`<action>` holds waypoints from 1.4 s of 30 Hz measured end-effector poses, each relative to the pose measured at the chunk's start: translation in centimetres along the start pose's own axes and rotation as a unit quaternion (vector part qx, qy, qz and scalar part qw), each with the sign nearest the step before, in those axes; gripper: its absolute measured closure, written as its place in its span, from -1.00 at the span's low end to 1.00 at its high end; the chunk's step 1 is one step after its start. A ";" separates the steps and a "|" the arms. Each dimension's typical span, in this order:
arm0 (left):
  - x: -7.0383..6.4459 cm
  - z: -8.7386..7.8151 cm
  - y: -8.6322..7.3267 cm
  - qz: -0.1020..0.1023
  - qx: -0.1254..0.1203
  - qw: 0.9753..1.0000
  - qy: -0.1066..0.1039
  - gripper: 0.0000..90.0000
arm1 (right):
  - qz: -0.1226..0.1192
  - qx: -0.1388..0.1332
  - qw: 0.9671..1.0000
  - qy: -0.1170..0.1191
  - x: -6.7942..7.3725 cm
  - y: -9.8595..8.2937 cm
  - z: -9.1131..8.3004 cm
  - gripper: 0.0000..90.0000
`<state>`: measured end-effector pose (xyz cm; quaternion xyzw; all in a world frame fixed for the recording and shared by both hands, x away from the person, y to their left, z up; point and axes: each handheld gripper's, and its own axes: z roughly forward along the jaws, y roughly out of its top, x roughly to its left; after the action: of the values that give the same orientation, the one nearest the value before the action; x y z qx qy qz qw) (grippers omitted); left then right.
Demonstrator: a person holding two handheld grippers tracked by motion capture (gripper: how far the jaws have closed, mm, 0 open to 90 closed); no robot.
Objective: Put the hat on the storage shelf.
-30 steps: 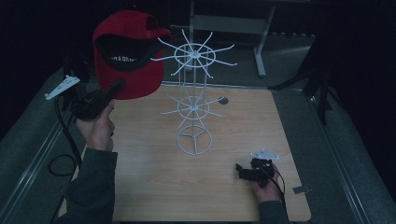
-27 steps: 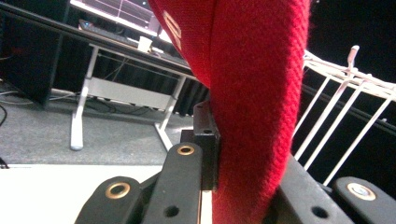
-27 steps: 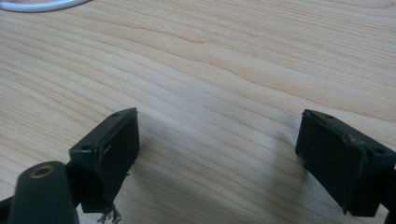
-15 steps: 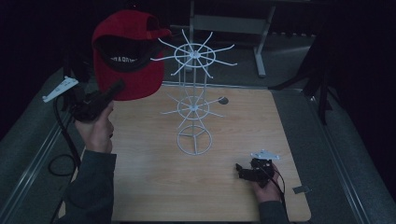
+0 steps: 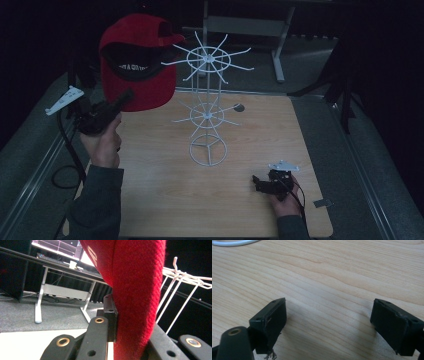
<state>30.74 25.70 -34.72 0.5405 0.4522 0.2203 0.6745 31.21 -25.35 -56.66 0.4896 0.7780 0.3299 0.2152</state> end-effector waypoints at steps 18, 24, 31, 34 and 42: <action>0.8 0.1 -5.1 -0.005 0.008 1.000 -0.005 0.90 | 0.000 0.000 1.000 0.000 0.0 0.0 0.0 -0.70; 1.1 0.4 -7.3 -0.001 0.007 1.000 -0.010 0.89 | 0.000 0.000 1.000 0.000 0.0 0.0 0.0 -0.70; 1.2 0.9 -9.5 0.013 0.033 0.999 0.003 0.89 | 0.002 0.000 1.000 0.000 0.0 0.0 0.0 -0.70; 1.3 1.0 -10.1 0.018 0.036 0.999 0.004 0.88 | 0.001 0.001 1.000 0.000 0.0 0.0 0.0 -0.70; 1.0 0.8 -9.4 0.042 0.042 0.998 0.007 0.27 | 0.001 0.000 1.000 0.000 0.0 0.0 0.0 -0.70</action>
<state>30.07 23.09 -43.76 0.5851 0.4426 0.2332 0.6383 31.20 -25.33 -56.66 0.4903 0.7776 0.3297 0.2149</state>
